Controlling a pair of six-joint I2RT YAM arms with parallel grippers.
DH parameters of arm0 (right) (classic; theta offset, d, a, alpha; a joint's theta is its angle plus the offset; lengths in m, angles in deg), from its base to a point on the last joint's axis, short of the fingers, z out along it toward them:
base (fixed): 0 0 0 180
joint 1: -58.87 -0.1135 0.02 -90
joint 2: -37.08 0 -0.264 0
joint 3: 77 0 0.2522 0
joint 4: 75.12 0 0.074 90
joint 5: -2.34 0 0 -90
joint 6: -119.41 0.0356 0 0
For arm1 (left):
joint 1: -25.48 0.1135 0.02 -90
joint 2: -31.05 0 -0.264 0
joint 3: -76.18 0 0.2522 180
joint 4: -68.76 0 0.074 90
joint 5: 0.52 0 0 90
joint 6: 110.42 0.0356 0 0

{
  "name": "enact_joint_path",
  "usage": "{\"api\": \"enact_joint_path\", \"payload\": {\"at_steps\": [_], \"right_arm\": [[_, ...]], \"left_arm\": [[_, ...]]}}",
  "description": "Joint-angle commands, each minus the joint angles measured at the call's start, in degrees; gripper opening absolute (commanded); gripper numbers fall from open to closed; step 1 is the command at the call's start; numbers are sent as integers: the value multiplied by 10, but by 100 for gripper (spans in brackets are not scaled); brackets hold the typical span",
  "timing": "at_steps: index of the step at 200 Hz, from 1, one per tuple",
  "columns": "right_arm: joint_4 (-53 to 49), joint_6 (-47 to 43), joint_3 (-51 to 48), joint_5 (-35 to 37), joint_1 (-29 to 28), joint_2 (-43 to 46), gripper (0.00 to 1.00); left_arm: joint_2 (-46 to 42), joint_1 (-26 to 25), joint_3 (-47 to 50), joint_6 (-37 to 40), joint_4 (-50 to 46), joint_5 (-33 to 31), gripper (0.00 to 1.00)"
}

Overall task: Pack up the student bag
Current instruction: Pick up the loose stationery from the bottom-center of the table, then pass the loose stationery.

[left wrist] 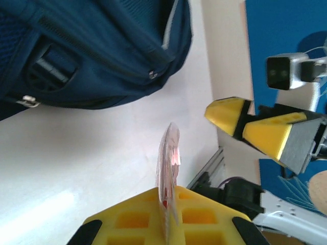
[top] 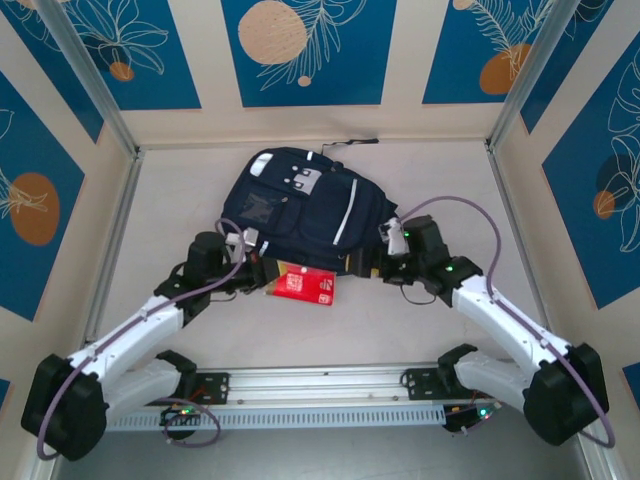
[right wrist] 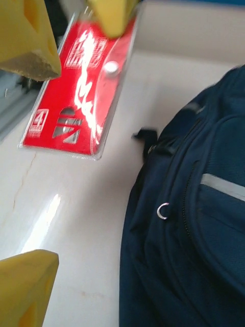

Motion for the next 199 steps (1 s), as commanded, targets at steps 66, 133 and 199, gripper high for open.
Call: {"api": "enact_joint_path", "payload": {"at_steps": [66,133,199], "right_arm": [[360,262,-95,-291,24,-8,92],[482,336,-85,-249,-30,-55,72],[553,378,-71,-214,-60,-100,40]], "left_arm": [[-63,1,-29,-131,101,12,0],[-54,-1,-30,-164,130,22,0],[-53,-4,-28,-168,135,22,0]]}}
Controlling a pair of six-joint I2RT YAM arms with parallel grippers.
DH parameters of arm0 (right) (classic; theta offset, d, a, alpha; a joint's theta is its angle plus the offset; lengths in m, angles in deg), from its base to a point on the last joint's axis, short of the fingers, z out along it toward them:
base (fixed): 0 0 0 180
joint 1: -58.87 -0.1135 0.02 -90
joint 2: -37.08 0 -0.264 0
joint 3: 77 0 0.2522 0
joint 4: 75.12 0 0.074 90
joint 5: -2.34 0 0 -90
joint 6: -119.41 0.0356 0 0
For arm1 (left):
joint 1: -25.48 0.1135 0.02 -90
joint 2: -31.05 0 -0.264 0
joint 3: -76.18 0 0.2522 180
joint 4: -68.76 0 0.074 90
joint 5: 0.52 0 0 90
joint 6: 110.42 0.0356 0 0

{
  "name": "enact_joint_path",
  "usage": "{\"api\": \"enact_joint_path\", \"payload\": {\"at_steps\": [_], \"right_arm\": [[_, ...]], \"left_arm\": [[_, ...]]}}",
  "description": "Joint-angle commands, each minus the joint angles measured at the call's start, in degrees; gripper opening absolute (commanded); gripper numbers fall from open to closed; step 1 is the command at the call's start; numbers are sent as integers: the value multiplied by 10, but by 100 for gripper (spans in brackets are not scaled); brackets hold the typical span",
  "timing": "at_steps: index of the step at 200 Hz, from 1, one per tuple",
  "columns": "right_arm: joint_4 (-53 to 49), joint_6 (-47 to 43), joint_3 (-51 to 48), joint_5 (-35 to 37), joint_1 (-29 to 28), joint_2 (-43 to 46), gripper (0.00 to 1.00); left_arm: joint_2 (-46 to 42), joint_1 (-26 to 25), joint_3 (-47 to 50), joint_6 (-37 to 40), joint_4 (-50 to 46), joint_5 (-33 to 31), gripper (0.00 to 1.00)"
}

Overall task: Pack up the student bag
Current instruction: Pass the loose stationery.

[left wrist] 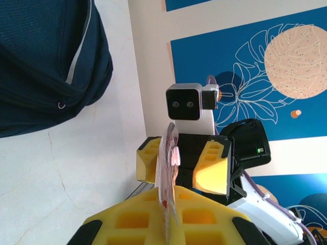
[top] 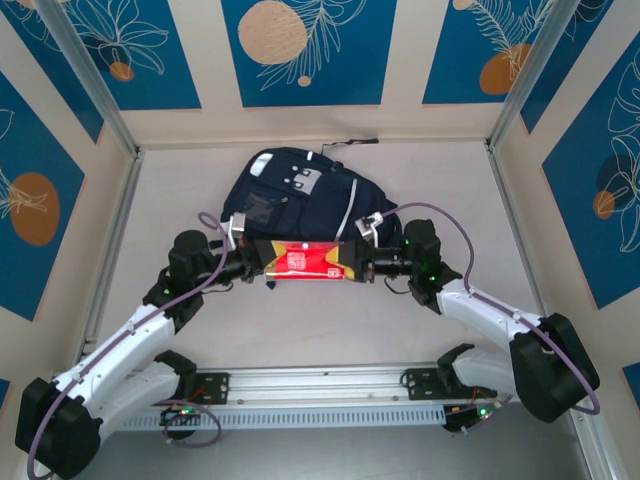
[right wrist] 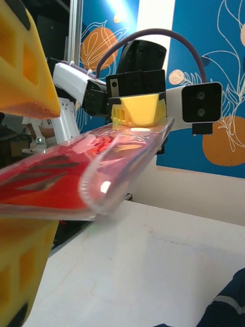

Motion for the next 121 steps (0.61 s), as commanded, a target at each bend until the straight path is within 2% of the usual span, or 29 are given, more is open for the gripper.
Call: {"api": "enact_joint_path", "payload": {"at_steps": [1,30,60,85,97,121], "right_arm": [[43,22,16,16,-12,-14,40],[43,21,15,21,-13,-16,29],[49,25,10,26,-13,-18,32],[56,29,7,32,-16,-19,30],[56,29,7,34,-17,-19,25],[35,19,1,47,-14,-7,8]], "left_arm": [[2,-4,-17,-3,26,15,0],[1,-4,-13,-4,25,13,0],[2,-5,-9,-6,25,12,0],[7,-6,-6,-6,24,10,0],[9,-6,-6,-6,24,8,0],[15,-7,-7,-2,17,6,1]]}}
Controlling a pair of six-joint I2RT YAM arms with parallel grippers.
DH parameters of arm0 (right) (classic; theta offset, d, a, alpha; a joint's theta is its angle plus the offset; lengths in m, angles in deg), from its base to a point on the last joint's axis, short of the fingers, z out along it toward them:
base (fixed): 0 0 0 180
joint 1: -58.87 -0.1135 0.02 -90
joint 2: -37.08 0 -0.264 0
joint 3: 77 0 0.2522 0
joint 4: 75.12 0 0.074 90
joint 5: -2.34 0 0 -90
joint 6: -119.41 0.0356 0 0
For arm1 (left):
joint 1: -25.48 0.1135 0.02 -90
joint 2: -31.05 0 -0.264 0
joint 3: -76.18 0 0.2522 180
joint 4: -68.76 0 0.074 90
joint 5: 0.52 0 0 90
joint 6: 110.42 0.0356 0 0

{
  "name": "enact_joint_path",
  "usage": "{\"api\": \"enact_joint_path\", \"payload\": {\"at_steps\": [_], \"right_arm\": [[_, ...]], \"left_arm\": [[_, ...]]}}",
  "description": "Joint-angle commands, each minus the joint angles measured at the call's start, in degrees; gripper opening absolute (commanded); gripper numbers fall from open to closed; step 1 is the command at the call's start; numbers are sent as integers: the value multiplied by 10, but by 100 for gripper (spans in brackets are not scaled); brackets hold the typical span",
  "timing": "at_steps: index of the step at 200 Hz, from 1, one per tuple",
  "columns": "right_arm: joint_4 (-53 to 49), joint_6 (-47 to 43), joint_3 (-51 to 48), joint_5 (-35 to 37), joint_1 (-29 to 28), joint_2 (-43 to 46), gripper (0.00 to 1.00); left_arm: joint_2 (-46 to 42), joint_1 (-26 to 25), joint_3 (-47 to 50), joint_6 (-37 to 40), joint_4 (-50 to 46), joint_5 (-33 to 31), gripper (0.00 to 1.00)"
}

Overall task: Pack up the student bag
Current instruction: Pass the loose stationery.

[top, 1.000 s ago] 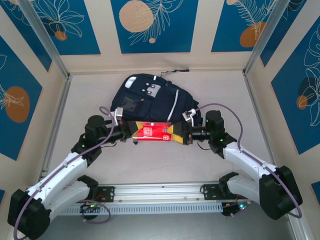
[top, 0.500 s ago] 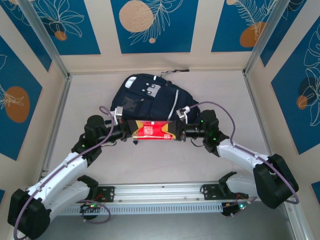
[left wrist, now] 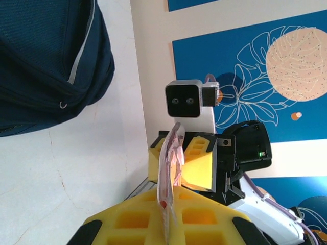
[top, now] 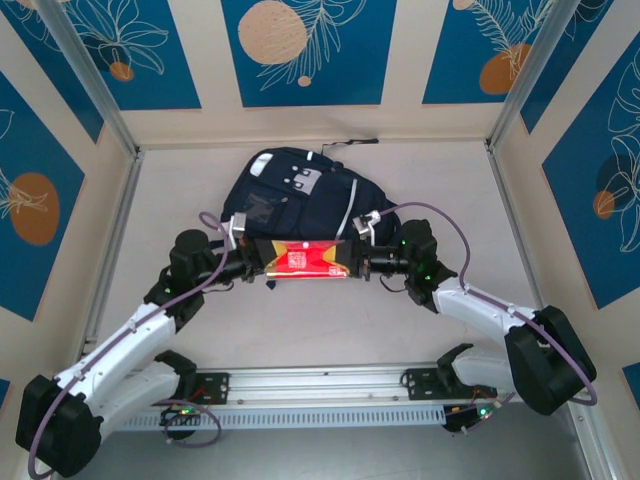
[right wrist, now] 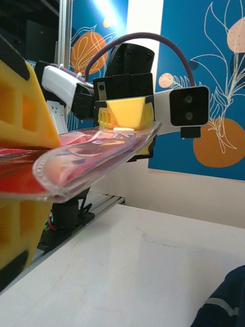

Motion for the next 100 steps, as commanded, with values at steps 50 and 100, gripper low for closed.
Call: {"api": "enact_joint_path", "payload": {"at_steps": [50,100], "right_arm": [[-196,-101,-27,80,40,126,0],[-551,-259,-10,239,75,256,0]], "left_arm": [[-8,-6,-71,150,-222,-84,50],[104,-6,-221,318,-394,-206,65]]}}
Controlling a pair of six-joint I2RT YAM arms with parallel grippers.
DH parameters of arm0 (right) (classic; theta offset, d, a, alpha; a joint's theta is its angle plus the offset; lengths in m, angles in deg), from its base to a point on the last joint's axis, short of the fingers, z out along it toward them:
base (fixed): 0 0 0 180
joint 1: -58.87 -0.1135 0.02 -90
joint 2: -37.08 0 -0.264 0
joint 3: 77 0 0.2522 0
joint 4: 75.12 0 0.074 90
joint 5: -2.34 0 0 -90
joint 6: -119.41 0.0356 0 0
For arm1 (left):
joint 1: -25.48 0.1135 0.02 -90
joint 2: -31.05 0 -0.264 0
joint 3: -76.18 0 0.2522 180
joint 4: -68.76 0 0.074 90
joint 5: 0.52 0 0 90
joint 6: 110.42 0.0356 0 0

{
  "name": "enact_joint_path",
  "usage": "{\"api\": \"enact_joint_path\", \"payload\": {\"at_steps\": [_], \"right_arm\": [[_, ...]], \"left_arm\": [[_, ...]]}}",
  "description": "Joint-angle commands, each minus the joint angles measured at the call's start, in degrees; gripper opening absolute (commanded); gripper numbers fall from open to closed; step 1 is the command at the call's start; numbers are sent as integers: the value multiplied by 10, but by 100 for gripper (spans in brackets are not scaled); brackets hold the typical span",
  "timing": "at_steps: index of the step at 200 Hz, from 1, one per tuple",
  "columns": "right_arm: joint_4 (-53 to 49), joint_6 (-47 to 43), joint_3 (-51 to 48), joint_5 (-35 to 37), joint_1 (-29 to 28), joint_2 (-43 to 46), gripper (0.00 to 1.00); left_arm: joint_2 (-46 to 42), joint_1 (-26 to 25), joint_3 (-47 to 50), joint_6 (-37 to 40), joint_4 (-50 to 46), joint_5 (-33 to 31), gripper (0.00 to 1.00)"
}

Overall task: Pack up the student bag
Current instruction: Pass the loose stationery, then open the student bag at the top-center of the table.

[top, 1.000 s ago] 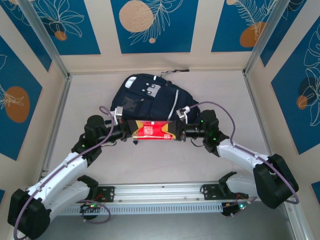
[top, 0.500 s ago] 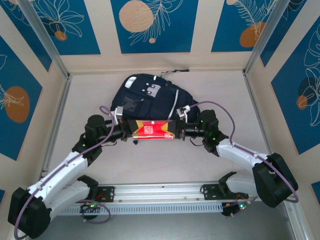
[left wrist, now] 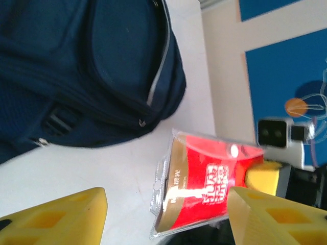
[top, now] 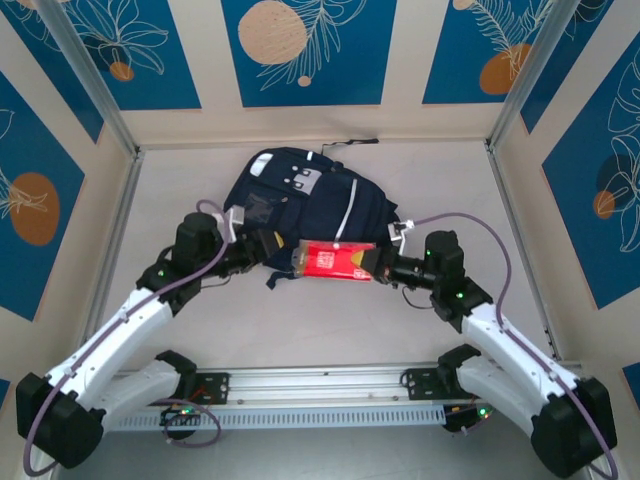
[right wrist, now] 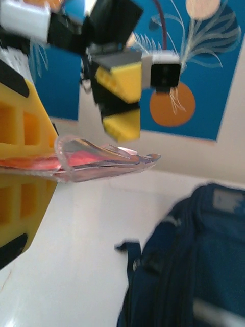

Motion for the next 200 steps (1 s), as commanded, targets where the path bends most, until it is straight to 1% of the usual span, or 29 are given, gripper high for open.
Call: {"api": "enact_joint_path", "payload": {"at_steps": [1,21,41,60,71,96,113,126,139,149,200], "right_arm": [[-227,-108,12,106,14,37,0],[-282,-138,7,144,21,65,0],[-325,-153,4,194,24,85,0],[-355,-163,6,248,25,103,0],[-364,-167,7,272,26,114,0],[-364,-174,4,294,28,132,0],[-368,-179,4,299,30,136,0],[-369,-185,4,300,33,137,0],[-370,-190,2,298,36,140,0],[-368,-191,0,296,40,143,0],[-343,-188,-21,262,62,145,0]], "left_arm": [[65,-3,-75,123,-100,-72,65],[167,-23,-160,192,-116,-67,67],[299,-51,-291,251,-189,-85,69],[410,-85,-414,287,-250,-145,70],[470,-100,-487,298,-283,-183,71],[600,-126,-655,316,-359,-251,74],[680,-139,-761,327,-404,-270,75],[728,-149,-824,330,-431,-279,75],[763,-162,-869,335,-449,-297,76],[781,-170,-885,335,-451,-303,77],[823,-189,-897,303,-438,-320,78]]}}
